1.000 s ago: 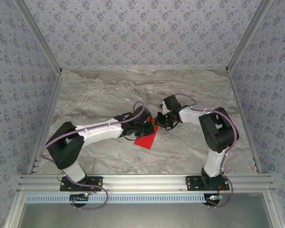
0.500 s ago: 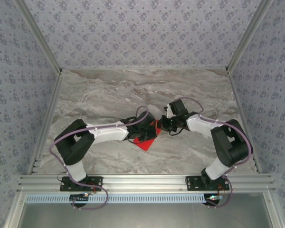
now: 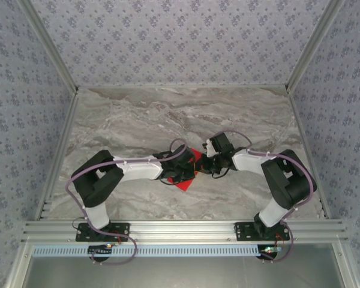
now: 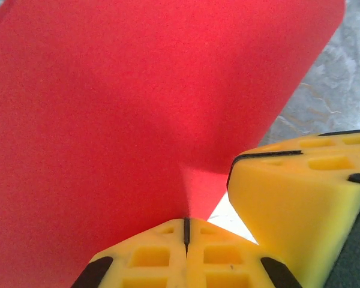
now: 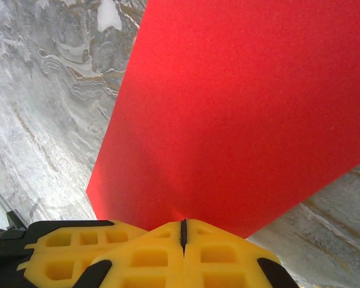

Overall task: Fold a paper plane with a square sheet of paper (pick it up from the middle)
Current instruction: Rotate the square sheet of paper at the center of the table.

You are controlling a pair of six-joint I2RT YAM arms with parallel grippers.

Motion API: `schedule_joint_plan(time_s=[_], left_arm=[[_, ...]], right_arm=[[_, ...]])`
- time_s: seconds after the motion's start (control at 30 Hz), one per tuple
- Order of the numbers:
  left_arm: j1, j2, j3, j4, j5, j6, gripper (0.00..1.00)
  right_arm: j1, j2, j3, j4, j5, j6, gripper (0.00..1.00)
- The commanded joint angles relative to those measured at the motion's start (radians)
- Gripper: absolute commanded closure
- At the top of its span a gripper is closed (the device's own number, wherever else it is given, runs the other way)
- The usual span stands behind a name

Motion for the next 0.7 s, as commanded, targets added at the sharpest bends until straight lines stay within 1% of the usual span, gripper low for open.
schedule_joint_plan(time_s=[0.0,0.27,0.33,0.43,0.53,0.67], left_arm=[[-0.008,0.014,0.005,0.01,-0.002,-0.006,1.0],[-0.008,0.019,0.01,-0.011,-0.008,-0.003,1.0],[-0.008,0.019,0.008,-0.017,-0.008,-0.002,1.0],[-0.009,0.023,0.007,-0.035,-0.005,-0.007,1.0],[-0.008,0.032,0.012,-0.07,-0.002,-0.012,1.0],[-0.008,0.036,-0.001,-0.12,0.005,-0.028,1.0]], right_arm=[[0.009,0.024,-0.007,-0.004,-0.014,-0.009,1.0],[-0.003,0.044,-0.013,-0.022,0.019,-0.008,1.0],[-0.006,0.053,-0.013,-0.028,0.029,-0.044,1.0],[-0.018,0.067,-0.013,-0.034,0.043,-0.053,1.0],[-0.045,0.08,-0.009,-0.039,0.055,-0.062,1.0],[-0.13,0.094,0.007,-0.049,0.062,-0.078,1.0]])
